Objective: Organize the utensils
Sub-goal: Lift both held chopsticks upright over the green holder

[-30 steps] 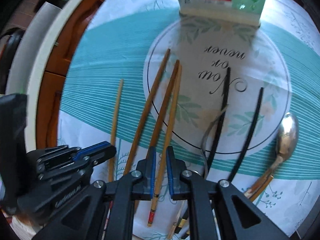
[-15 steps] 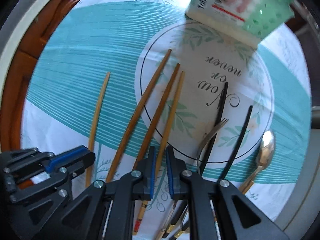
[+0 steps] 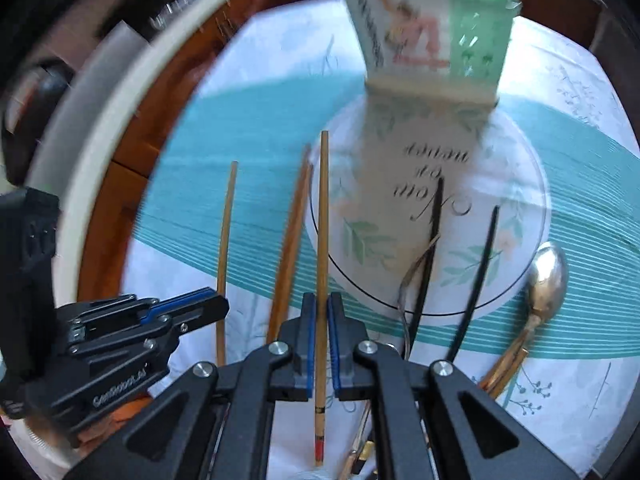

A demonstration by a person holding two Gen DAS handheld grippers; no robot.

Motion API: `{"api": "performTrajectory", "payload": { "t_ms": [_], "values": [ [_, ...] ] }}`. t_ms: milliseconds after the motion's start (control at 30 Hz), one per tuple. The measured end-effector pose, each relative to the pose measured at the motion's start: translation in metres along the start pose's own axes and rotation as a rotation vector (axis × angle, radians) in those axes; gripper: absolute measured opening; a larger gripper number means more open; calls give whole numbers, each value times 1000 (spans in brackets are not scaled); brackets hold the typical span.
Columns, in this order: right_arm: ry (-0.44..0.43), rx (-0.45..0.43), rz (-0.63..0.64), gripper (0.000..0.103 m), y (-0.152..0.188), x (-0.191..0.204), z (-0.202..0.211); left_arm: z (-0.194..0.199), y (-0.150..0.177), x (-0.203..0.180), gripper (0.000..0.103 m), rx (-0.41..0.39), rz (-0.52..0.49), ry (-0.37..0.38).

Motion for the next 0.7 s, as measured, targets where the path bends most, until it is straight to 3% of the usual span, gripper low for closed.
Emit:
{"api": "performTrajectory", "payload": {
  "t_ms": [167, 400, 500, 700],
  "values": [
    [-80, -196, 32, 5, 4, -6, 56, 48, -7, -28, 3, -185, -95, -66],
    [-76, -484, 32, 5, -20, -15, 152, 116, -35, -61, 4, -390, -174, -135],
    [-42, -613, 19, 5, -39, -25, 192, 148, -68, -73, 3, -466, -170, -147],
    [-16, -772, -15, 5, -78, -42, 251, 218, -145, -99, 3, -634, -136, -142]
  ]
}}
Point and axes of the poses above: each gripper's, at about its wrist camera, not at the fingertips, and z roughly against the way its jaws point, x to its left, y to its underside, the point moved 9 cm from there along -z, roughly the way its jaws point, and after that the axes turned 15 degrees about x, right-handed, at the moved point
